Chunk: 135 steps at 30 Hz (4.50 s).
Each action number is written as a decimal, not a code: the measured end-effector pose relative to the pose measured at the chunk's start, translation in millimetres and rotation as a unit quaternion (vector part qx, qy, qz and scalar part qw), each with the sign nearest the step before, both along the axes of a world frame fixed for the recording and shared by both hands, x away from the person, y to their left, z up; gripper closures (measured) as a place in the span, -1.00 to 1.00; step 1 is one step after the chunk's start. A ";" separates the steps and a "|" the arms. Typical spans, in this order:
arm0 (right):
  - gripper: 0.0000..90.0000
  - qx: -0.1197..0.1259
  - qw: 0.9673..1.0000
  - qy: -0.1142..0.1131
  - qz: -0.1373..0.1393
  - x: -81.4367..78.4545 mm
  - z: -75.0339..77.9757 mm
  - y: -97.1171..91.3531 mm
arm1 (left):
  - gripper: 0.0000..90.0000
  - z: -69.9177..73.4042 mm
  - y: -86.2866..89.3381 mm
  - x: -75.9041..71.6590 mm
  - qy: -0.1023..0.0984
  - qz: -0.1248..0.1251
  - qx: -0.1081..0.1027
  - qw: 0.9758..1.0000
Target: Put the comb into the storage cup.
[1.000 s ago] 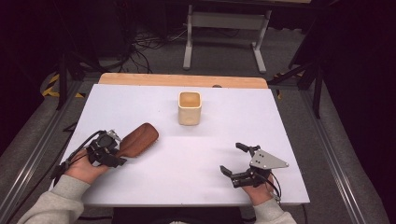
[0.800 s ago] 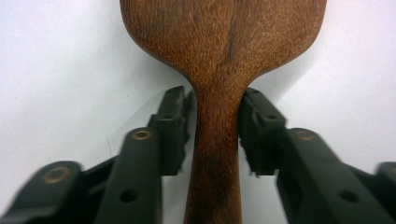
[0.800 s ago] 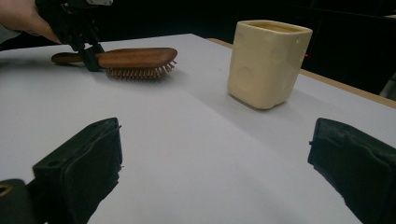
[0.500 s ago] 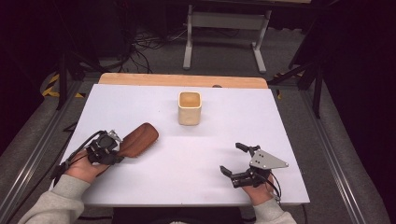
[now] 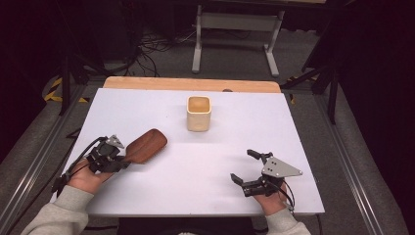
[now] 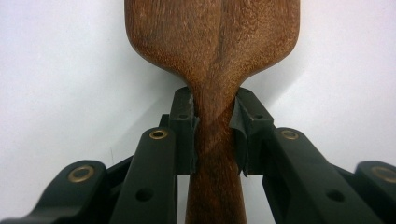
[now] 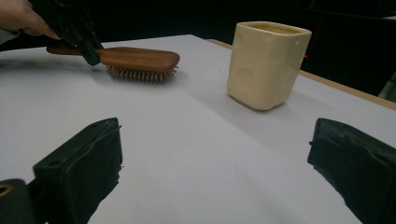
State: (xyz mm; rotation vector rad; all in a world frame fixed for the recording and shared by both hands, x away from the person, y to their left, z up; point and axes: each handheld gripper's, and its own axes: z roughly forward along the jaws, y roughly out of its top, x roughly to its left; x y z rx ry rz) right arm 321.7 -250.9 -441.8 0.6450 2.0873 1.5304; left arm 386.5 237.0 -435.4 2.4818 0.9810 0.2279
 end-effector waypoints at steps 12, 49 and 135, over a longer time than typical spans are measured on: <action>-0.92 -0.002 1.000 -0.008 0.001 3.4 10.5 1.0 | 0.61 9.5 -6.0 -13.3 -0.050 0.000 -0.051 0.997; -0.90 -0.036 0.997 0.018 0.070 30.6 59.3 59.6 | 0.61 18.1 -53.3 -59.3 -0.227 -0.046 -0.205 0.951; 0.36 -0.020 0.974 0.099 0.204 43.9 110.2 154.3 | 0.55 8.5 -69.7 -62.8 -0.233 -0.076 -0.208 0.947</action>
